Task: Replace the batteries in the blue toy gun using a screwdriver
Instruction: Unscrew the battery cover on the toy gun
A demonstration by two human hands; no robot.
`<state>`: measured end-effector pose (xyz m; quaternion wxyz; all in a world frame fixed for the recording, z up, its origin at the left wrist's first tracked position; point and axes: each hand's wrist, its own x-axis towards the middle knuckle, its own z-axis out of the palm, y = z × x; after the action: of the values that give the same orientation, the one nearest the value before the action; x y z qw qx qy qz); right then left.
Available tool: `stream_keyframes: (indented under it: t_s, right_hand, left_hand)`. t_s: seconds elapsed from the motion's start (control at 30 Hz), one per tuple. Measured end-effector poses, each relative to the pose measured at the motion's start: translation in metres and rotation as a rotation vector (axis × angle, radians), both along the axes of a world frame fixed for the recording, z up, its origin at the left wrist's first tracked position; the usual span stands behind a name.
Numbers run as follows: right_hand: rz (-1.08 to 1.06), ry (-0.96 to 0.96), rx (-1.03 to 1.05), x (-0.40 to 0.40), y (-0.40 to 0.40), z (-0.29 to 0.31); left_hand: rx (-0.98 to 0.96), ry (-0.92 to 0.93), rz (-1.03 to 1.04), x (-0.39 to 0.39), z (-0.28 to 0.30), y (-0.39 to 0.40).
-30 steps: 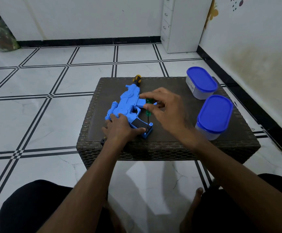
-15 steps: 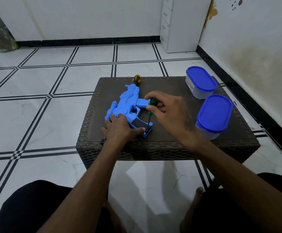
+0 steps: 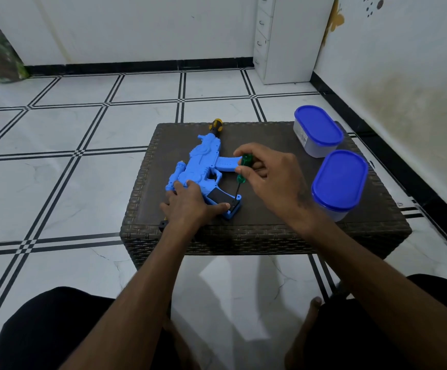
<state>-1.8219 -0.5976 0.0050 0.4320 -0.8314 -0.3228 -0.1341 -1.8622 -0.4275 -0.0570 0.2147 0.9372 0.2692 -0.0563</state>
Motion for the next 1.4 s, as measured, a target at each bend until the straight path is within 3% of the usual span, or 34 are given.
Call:
stream_keyframes:
  t_s: [0.23,0.5,1.17,1.4]
  right_hand:
    - [0.074,0.064,-0.035,-0.001,0.001,-0.005]
    - [0.075,-0.014,0.018,0.003,0.007,-0.003]
    - [0.109,0.005,-0.190,0.008,0.016,0.014]
    - [0.134,-0.055,-0.159,0.003,0.015,0.009]
  left_hand:
    - [-0.006,0.000,-0.004,0.001,-0.001,0.000]
    - [-0.001,-0.008,-0.006,0.000,-0.002,0.000]
    - [-0.003,-0.004,-0.003,0.001,-0.002,0.001]
    - [-0.009,-0.008,-0.001,0.000,-0.002,0.000]
